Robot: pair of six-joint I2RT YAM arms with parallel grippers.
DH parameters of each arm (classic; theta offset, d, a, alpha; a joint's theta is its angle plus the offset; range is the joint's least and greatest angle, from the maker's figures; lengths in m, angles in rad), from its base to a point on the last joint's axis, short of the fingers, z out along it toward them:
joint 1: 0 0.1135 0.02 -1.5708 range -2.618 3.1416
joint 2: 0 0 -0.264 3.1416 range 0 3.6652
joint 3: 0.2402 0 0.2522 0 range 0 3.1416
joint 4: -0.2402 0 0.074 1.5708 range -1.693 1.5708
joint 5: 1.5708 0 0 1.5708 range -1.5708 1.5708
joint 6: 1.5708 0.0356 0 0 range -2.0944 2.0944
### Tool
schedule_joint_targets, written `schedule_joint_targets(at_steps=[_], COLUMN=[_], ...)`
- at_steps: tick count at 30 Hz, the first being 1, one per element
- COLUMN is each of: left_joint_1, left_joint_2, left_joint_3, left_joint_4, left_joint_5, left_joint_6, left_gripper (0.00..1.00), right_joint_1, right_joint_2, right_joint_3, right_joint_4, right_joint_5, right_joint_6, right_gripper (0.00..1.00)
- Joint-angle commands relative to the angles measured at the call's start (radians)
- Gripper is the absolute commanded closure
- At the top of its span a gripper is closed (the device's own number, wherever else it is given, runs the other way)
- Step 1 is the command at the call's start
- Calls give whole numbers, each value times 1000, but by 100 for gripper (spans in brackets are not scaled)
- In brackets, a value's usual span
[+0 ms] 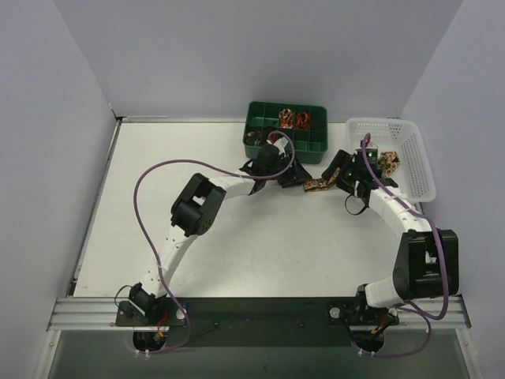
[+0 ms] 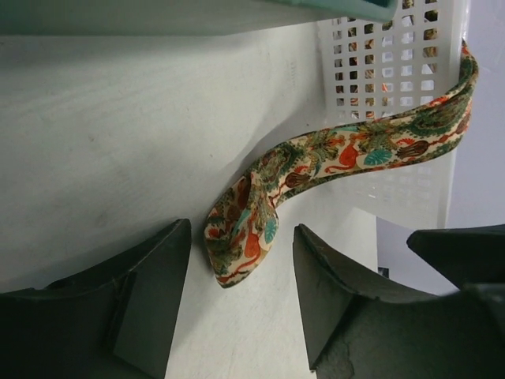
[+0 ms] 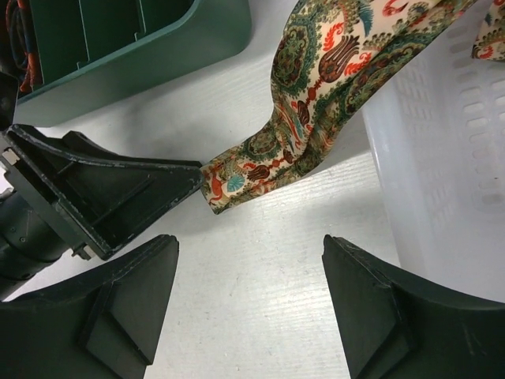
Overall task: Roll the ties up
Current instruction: Move the tie to the center of the board.
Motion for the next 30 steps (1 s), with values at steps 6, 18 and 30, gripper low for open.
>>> schedule_joint_targets(at_steps=[6,18,30], left_joint_1=[-29,-20,107], left_joint_2=[72,-58,-326], left_joint_3=[99,34,-36], left_joint_4=[-156,-92,-110], left_joint_5=[-94,-60,145], left_joint_6=[73,138,190], left_gripper=[64,100,100], right_joint_1=[-1,-1,-4], right_joint_2=[-4,-29,-13], right_joint_3=[55,47,9], right_joint_4=[28,19,34], right_joint_5=[-37,-44,8], right_joint_6=[6,-9,-6], right_gripper=[25,25,25])
